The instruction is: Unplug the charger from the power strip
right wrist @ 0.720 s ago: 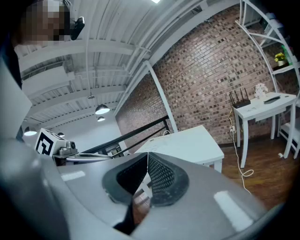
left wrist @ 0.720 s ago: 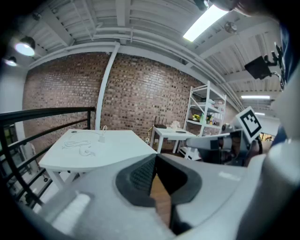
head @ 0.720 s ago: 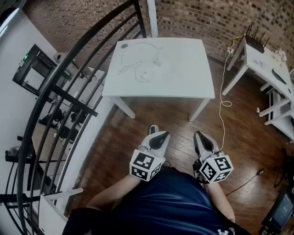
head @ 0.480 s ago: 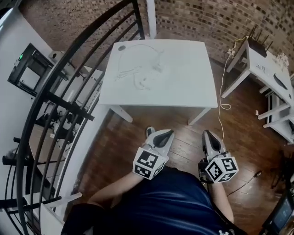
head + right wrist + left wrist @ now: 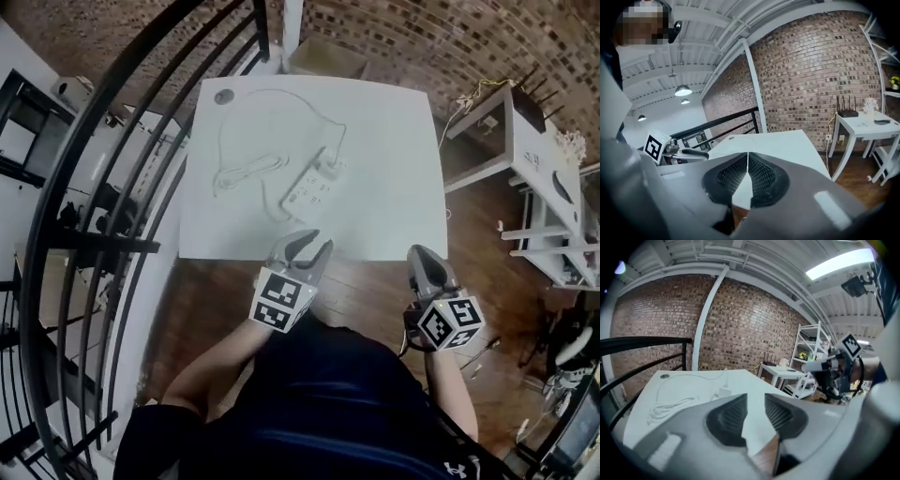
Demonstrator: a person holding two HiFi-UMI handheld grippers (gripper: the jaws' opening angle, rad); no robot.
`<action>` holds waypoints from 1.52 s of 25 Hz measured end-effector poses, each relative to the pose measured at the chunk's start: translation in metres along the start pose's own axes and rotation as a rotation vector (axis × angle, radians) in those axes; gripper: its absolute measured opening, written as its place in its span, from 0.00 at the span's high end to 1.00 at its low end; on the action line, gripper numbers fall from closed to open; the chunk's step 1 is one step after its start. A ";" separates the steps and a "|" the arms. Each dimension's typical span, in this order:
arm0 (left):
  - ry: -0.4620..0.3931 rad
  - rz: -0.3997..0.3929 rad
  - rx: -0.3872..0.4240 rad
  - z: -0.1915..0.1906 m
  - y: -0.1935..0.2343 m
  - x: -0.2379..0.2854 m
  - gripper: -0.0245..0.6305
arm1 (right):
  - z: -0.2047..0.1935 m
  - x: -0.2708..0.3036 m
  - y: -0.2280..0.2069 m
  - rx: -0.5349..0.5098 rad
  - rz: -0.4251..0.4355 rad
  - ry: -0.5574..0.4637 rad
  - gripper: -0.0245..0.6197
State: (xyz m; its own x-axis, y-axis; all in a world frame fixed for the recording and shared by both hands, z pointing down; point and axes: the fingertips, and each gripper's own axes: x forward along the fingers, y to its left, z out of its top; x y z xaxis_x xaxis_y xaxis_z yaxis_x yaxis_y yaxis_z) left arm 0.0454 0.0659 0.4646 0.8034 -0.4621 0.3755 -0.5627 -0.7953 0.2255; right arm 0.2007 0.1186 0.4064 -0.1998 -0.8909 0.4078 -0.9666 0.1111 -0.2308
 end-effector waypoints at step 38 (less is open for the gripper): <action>0.380 0.150 0.118 -0.093 0.121 0.139 0.68 | -0.094 0.308 0.035 -0.612 0.219 0.539 0.74</action>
State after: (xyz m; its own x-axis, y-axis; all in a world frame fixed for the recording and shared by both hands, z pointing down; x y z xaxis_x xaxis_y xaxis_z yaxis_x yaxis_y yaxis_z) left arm 0.0712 -0.0579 0.6275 0.5728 -0.4164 0.7060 -0.6243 -0.7798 0.0465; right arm 0.0902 -0.1109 0.6066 -0.2916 -0.5070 0.8111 -0.7828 0.6138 0.1022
